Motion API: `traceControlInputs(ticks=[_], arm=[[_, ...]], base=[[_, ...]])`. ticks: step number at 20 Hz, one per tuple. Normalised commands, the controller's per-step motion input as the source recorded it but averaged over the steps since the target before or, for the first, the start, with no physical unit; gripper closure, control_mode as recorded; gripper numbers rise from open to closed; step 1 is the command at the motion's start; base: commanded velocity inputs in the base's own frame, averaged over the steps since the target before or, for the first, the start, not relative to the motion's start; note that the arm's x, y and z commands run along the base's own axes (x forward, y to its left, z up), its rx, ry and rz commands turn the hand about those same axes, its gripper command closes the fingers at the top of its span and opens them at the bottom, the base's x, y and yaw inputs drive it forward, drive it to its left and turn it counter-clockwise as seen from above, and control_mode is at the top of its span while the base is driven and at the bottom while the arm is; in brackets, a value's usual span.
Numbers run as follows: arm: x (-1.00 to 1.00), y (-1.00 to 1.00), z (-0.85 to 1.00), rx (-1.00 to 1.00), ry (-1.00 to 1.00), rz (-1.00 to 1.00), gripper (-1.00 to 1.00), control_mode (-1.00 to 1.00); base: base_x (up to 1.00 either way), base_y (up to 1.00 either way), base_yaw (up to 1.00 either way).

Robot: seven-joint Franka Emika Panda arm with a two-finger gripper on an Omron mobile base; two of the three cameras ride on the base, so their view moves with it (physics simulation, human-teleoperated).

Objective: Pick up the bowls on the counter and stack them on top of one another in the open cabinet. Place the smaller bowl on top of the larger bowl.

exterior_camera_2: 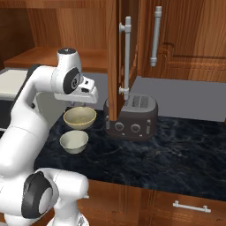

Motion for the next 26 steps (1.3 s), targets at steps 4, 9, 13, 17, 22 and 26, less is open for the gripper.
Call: traceControlInputs(ticks=[4, 9, 13, 17, 22, 26], arm=[[-0.15, -0.01, -0.01, 0.00, -0.03, 0.00, -1.00, -1.00], [-0.39, -0.03, -0.11, 0.00, -0.03, 0.00, -1.00, -1.00], [-0.41, -0.01, -0.22, 0.02, 0.00, 0.00, -1.00, -1.00], [-0.11, 0.00, -0.30, 0.06, 0.07, 0.00, -1.00, -1.00], [0.00, 0.00, -0.36, 0.10, 0.13, -0.02, -1.00, -1.00], [0.00, 0.00, -0.42, 0.04, 0.14, -0.02, -1.00, -1.00]], base=[[0.00, 0.00, 0.00], [0.00, 0.00, 0.00], [0.00, 0.00, 0.00], [0.00, 0.00, 0.00], [0.00, 0.00, 0.00], [0.00, 0.00, 0.00]])
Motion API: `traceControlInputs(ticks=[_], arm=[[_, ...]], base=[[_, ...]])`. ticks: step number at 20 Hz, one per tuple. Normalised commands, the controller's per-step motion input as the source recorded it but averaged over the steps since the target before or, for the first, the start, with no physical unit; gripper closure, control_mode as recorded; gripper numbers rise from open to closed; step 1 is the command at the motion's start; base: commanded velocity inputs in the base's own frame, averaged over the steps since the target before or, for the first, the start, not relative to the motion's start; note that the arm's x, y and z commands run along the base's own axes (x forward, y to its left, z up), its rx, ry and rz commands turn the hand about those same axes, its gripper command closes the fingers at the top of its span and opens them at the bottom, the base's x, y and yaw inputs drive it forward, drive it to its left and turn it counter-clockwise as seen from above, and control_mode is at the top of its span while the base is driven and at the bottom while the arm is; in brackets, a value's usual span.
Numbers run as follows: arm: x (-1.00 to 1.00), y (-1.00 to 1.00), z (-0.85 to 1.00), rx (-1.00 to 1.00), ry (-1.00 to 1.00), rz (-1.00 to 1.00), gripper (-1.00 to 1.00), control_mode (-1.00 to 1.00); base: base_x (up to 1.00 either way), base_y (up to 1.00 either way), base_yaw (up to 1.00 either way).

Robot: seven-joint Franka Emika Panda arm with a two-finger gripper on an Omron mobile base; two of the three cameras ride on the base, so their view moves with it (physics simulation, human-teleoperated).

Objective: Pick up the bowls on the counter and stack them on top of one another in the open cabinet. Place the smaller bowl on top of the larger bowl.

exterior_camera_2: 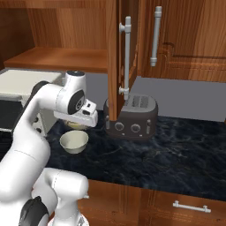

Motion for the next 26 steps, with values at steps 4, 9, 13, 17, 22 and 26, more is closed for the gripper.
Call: traceControlInputs(ticks=[4, 9, 13, 17, 22, 26], arm=[[0.04, 0.00, -0.40, 0.00, 0.13, -0.02, -1.00, -1.00], [0.09, 0.02, -0.39, 0.00, 0.12, -0.01, -1.00, -1.00], [0.04, 0.02, -0.39, 0.00, 0.05, -0.02, -1.00, -1.00], [0.01, 0.02, -0.32, 0.00, -0.02, -0.03, -1.00, -1.00], [0.15, 0.00, -0.24, 0.00, -0.09, -0.04, -1.00, -1.00], [0.18, 0.02, -0.19, -0.01, -0.15, -0.04, -1.00, -1.00]], base=[[0.00, 0.00, 0.00], [0.00, 0.00, 0.00], [0.00, 0.00, 0.00], [0.00, 0.00, 0.00], [0.00, 0.00, 0.00], [0.00, 0.00, 0.00]])
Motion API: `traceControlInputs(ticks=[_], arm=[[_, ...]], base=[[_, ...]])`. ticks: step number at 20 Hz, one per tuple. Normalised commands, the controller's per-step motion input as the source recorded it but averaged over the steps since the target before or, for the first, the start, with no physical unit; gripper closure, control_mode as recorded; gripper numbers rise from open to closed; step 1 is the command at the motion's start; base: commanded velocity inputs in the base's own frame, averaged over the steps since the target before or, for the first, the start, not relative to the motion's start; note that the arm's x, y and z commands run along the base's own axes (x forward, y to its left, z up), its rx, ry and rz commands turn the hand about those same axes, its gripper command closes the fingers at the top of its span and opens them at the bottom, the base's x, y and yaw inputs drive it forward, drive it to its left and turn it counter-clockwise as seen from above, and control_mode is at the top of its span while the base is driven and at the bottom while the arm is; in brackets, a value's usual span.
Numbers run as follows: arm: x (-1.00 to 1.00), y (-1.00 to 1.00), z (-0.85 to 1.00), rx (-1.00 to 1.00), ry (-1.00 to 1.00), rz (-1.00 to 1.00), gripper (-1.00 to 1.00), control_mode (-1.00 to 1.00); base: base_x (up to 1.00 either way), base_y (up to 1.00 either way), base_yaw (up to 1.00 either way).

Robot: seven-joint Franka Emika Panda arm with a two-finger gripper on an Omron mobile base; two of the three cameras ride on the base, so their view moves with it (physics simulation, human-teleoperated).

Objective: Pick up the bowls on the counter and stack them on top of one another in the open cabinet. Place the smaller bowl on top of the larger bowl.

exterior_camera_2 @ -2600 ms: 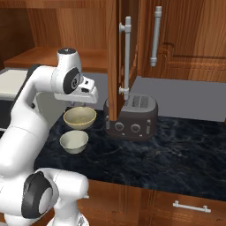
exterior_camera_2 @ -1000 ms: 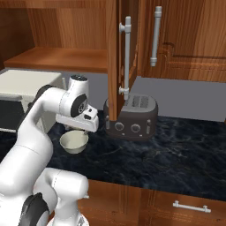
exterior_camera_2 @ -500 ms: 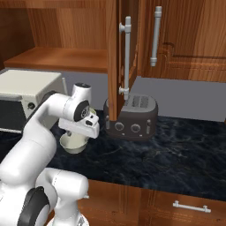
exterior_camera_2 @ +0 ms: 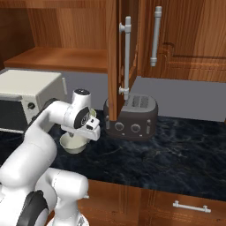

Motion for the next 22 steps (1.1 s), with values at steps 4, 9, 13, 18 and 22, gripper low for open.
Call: traceControlInputs(ticks=[4, 9, 13, 18, 22], arm=[[0.18, 0.04, -0.18, -0.03, -0.13, -0.05, -1.00, -1.00], [0.17, 0.07, -0.23, -0.04, -0.08, -0.04, -1.00, -1.00], [0.15, 0.06, -0.31, -0.03, -0.02, -0.04, -1.00, -1.00], [0.16, 0.02, -0.33, -0.01, 0.00, -0.03, -1.00, -1.00], [0.16, 0.00, -0.29, 0.00, 0.00, -0.03, -1.00, -1.00]], base=[[0.00, 0.00, 0.00], [0.00, 0.00, 0.00], [0.00, 0.00, 0.00], [0.00, 0.00, 0.00], [0.00, 0.00, 0.00]])
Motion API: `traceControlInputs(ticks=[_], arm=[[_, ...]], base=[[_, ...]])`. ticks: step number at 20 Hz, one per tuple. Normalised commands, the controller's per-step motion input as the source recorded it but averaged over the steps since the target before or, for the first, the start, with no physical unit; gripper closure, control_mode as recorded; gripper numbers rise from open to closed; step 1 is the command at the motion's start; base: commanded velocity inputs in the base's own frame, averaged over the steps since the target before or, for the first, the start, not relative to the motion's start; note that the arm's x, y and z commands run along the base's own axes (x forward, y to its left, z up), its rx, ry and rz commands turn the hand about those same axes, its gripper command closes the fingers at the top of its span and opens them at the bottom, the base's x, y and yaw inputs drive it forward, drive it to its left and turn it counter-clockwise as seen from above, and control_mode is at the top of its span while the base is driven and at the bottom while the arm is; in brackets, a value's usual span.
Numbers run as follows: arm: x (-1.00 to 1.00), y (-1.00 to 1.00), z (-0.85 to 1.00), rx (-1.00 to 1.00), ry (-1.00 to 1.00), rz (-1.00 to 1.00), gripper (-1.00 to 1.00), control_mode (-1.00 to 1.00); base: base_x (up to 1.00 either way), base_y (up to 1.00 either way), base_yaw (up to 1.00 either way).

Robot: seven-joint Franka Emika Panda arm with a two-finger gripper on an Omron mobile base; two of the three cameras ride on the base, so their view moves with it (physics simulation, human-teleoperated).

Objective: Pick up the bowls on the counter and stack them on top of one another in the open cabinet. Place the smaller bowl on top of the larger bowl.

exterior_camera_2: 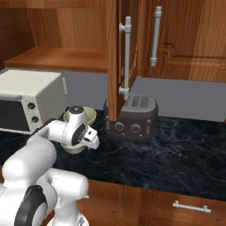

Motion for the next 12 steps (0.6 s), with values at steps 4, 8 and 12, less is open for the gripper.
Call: traceControlInputs(ticks=[4, 8, 12], arm=[[0.19, 0.01, -0.23, 0.00, 0.00, -0.03, -1.00, -1.00], [0.19, 0.03, -0.19, 0.00, -0.02, -0.03, -1.00, -1.00], [0.20, 0.05, -0.15, 0.00, -0.02, -0.03, -1.00, -1.00]], base=[[0.00, 0.00, 0.00], [0.00, 0.00, 0.00], [0.00, 0.00, 0.00]])
